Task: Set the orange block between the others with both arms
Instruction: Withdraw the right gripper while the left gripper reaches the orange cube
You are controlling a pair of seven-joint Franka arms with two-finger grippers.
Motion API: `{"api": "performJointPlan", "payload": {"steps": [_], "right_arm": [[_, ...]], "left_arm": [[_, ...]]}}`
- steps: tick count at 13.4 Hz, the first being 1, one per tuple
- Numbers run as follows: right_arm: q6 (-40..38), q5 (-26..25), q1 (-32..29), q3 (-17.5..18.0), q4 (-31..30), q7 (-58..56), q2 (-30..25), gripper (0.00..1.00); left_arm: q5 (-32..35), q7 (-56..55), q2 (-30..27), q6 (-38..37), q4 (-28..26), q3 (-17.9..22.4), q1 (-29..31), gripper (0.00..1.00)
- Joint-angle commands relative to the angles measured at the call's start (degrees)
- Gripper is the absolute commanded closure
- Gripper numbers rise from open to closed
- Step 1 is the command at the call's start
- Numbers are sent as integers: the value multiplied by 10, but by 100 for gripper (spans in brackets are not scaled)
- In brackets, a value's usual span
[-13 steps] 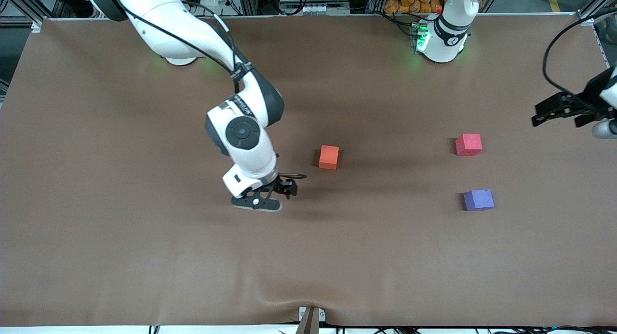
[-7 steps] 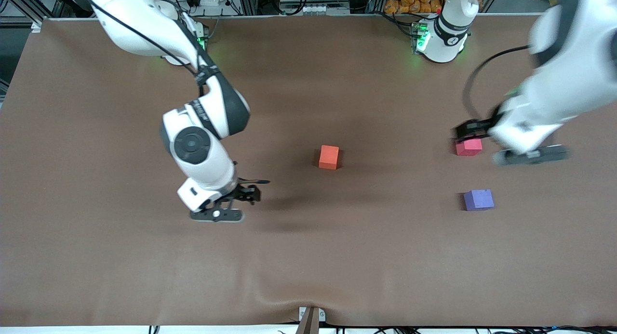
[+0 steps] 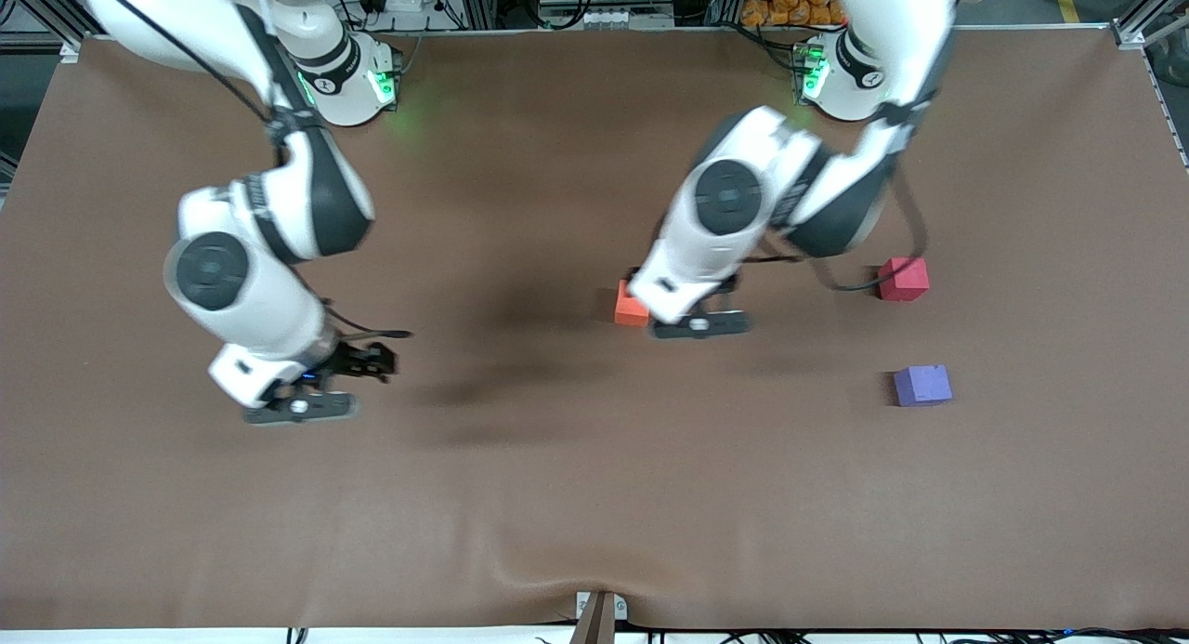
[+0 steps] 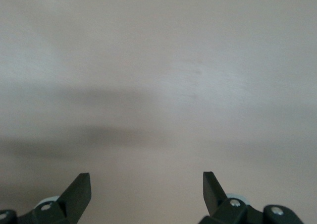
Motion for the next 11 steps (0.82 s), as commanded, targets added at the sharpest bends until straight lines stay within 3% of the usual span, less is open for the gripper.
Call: {"api": "performJointPlan", "payload": {"steps": [1,5,11], "right_arm": [[-40,10,-46,15,-53,-52,-67,0],[-117,64,-131,14,-53,-158,-107,0],[-183,65,-159,12,-46,-181,-176,0]], "left_arm": [[27,-7,65,50,36,9,-37,0],[60,1,93,55,29,7,-58,0],[81,1,92,56,-32,7,-61,8]]}}
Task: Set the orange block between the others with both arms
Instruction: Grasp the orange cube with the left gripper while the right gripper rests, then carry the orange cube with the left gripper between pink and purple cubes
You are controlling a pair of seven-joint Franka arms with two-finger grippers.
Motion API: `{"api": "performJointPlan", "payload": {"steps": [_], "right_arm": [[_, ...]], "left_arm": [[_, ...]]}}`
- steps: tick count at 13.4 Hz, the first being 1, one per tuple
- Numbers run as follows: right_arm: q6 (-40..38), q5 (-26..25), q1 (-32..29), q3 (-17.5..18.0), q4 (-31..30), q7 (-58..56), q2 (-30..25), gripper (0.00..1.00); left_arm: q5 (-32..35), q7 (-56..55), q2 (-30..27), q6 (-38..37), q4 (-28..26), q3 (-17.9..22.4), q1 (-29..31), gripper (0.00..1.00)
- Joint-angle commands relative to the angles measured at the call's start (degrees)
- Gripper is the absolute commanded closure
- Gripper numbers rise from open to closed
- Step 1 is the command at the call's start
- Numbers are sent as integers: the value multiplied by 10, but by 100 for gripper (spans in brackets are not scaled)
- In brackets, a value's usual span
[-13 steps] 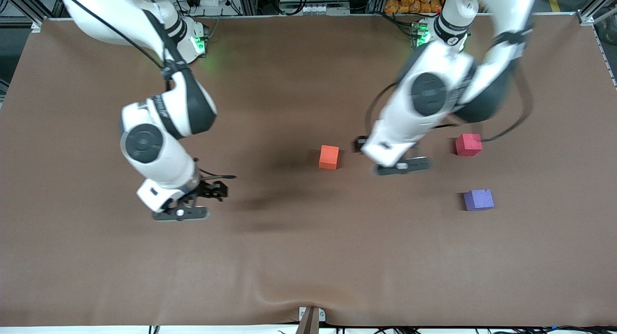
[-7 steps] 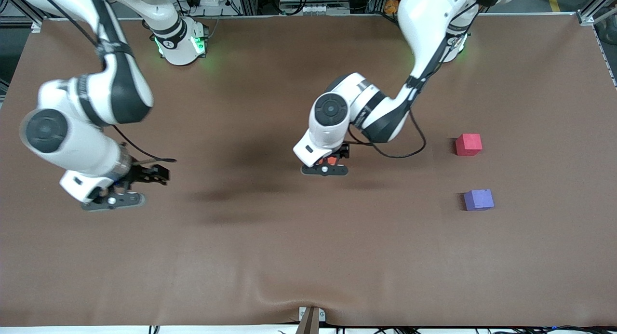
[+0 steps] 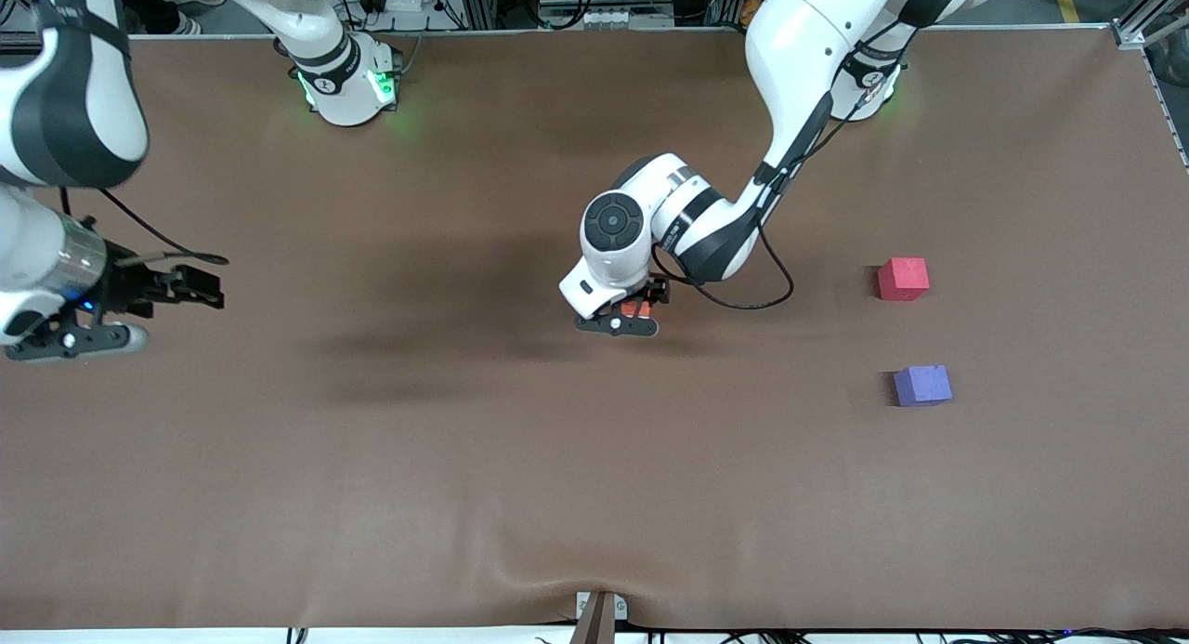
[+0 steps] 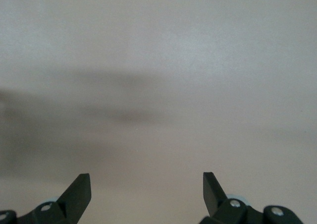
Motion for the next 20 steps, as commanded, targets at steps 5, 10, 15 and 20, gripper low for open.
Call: {"api": "performJointPlan", "payload": {"steps": [5,10,15,20], "right_arm": [[-104,4,-7,14,68,-3,-46,0],[-121,4,-12,11,78,-8,-41,0],[-120,6,-12,11,78,-8,-39,0],[-120,6,-12,11,77,-9,-38,0]], "left_arm": [[15,2,-3,23,-41,4,-1,11],[12,-11,4,35,-40,4,3,79],[7,-27,-105,-8,-86,-1,88,100],[6,127,-271,-9,-275,-2,241,100]]}}
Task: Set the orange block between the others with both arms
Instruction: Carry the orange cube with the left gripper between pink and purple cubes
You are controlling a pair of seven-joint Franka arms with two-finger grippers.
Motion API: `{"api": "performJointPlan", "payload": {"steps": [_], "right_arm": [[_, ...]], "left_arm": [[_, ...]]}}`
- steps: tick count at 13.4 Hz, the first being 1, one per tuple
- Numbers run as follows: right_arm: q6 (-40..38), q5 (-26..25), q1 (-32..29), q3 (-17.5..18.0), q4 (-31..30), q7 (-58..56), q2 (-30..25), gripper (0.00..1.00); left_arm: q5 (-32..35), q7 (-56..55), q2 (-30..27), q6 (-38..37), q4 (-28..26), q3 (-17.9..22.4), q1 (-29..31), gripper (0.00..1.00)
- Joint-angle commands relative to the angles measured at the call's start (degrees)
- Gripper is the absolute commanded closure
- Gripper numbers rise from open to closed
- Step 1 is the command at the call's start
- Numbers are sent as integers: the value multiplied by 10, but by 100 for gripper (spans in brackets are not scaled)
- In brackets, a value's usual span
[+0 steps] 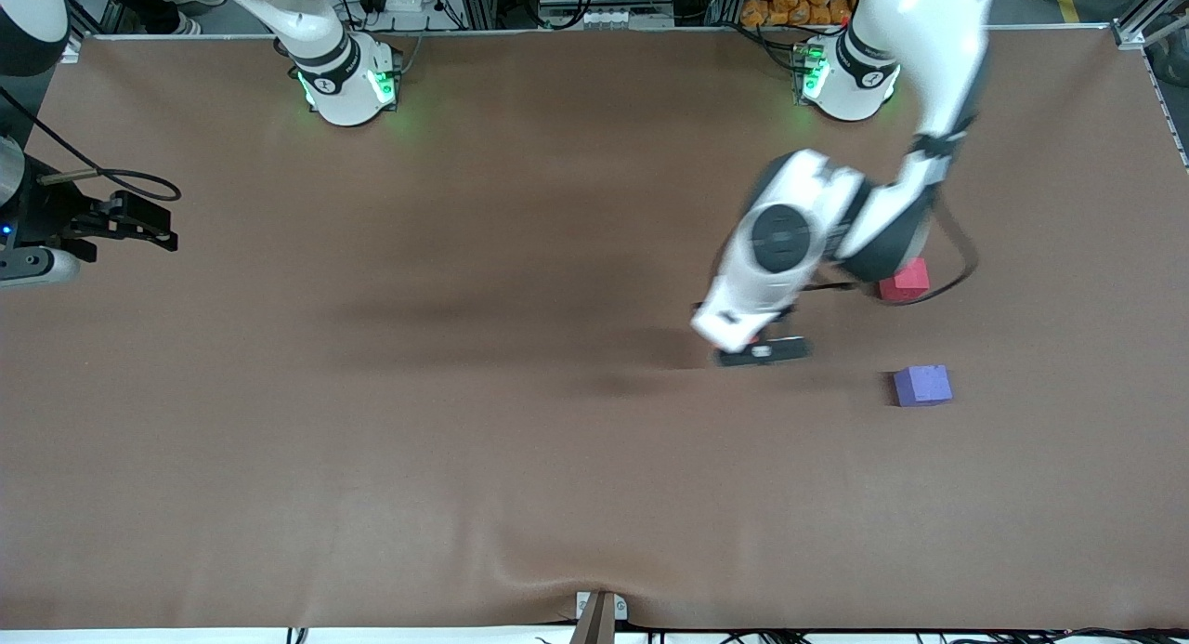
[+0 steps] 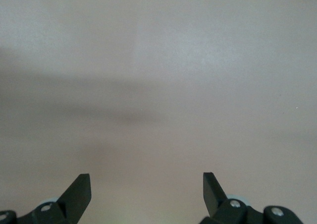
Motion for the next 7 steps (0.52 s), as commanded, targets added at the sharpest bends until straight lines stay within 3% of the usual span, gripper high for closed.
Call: {"api": "performJointPlan", "payload": {"steps": [1,3,7], "right_arm": [[-6,6,-10,6,5,-8,2,0],[-6,6,-10,6,5,-8,2,0],[-6,6,-11,6,5,-8,3,0]], "left_arm": [[4,116,-94,16,-140,-8,99,100],[8,184,-111,17,-175,-8,160,100],[11,254,-94,32,-182,-7,238,100]]}}
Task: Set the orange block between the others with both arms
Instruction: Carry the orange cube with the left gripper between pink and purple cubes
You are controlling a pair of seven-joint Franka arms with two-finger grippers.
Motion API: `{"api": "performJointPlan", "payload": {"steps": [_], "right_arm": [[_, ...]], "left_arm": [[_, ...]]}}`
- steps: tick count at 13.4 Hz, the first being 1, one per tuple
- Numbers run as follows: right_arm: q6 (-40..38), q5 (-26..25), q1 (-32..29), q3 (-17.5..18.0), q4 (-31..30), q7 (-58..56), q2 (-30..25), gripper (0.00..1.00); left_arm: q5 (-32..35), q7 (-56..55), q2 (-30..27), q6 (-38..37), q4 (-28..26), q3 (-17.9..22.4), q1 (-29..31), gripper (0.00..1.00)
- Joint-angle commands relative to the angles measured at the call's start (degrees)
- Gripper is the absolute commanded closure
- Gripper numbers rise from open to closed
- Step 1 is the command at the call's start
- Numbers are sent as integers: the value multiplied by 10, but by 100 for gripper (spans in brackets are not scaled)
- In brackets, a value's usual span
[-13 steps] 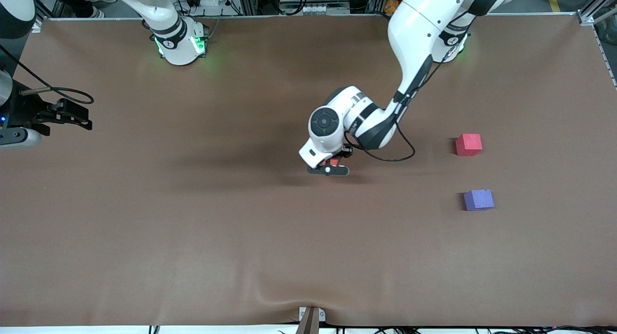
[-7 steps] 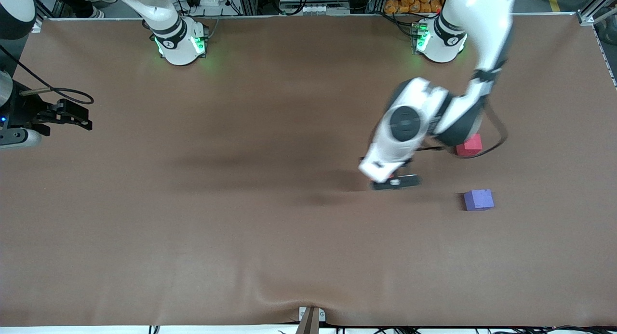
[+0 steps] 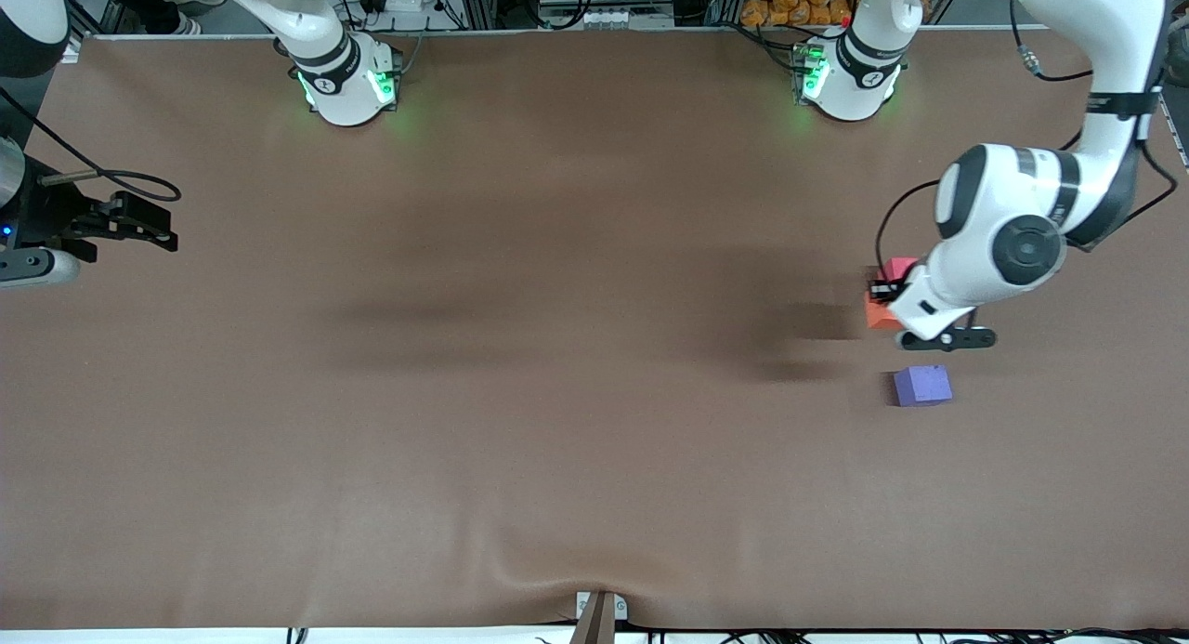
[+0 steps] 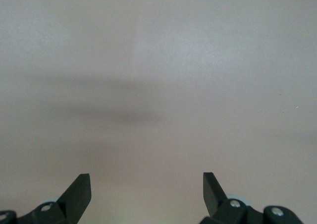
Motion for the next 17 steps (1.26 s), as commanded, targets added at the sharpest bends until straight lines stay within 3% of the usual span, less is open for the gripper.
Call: {"api": "performJointPlan", "payload": {"steps": [1,5,17], "right_arm": [[-6,6,-11,7,5,-8,2,0],[-7,6,-11,6,5,-9,2,0],[-5,6,-11,7,6,-8,2,0]], "left_arm": [[11,16,3,26,-18,-9,24,100],[45,36,28,73,-28,-7,63,100],[53,34,85,134,-24,-5,73,99]]}}
